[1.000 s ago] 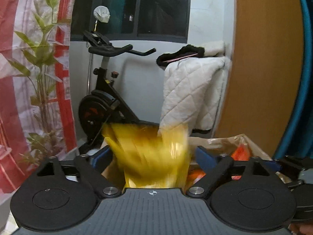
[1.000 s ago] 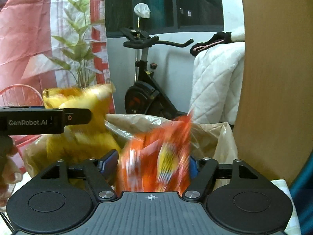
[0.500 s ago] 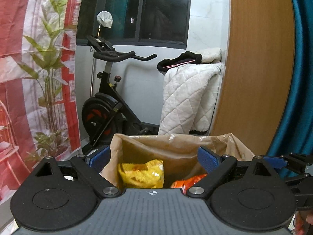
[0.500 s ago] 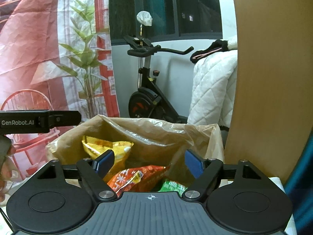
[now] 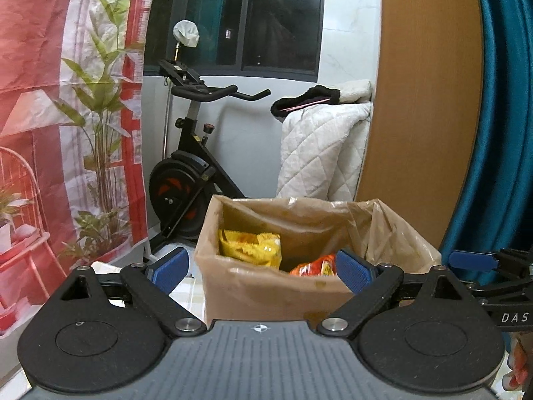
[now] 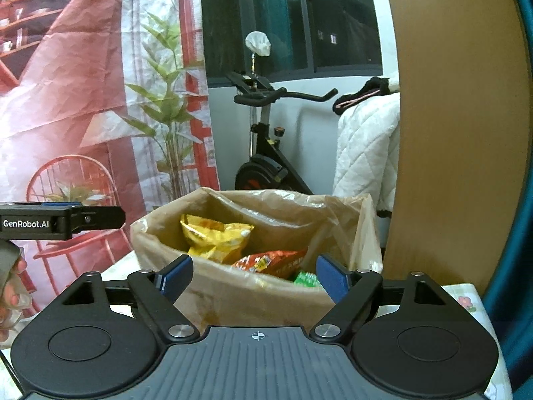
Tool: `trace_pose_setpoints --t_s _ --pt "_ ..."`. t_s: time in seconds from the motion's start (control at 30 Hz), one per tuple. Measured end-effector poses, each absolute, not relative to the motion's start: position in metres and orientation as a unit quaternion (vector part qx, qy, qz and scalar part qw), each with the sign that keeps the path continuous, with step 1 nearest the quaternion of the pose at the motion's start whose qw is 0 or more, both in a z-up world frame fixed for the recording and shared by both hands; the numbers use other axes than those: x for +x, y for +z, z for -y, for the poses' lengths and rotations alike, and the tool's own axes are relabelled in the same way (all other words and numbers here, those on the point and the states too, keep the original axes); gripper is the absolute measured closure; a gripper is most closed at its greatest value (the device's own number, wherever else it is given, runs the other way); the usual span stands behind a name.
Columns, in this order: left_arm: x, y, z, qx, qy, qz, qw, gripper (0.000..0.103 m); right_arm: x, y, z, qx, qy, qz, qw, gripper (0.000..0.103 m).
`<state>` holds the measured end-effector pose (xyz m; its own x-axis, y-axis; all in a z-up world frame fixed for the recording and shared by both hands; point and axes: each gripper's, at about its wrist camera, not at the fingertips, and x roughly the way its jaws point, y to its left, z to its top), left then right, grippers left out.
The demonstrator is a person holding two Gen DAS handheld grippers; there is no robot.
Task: Organize snacks
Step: 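Move both open grippers back down to the snack pile beside the box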
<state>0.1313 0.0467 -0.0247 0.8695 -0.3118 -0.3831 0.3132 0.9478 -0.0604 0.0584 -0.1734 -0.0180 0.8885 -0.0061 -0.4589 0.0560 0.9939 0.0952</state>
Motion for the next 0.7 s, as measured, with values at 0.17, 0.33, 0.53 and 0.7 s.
trace_pose_setpoints --t_s 0.17,0.33,0.53,0.7 --pt "0.114 -0.038 -0.051 -0.012 -0.159 -0.202 0.966 0.007 0.036 -0.029 0.17 0.063 -0.017 -0.238 0.969 0.024" --pt "0.103 -0.059 -0.06 -0.04 -0.153 -0.22 0.963 0.007 0.021 -0.045 0.174 0.082 -0.024 -0.247 0.965 0.024" --pt "0.096 -0.092 -0.072 -0.058 -0.132 -0.249 0.958 0.009 0.007 -0.07 0.173 0.082 -0.035 -0.26 0.961 0.023" --pt "0.089 -0.113 -0.08 -0.059 -0.116 -0.27 0.954 0.011 -0.002 -0.093 0.172 0.08 -0.039 -0.277 0.957 0.022"
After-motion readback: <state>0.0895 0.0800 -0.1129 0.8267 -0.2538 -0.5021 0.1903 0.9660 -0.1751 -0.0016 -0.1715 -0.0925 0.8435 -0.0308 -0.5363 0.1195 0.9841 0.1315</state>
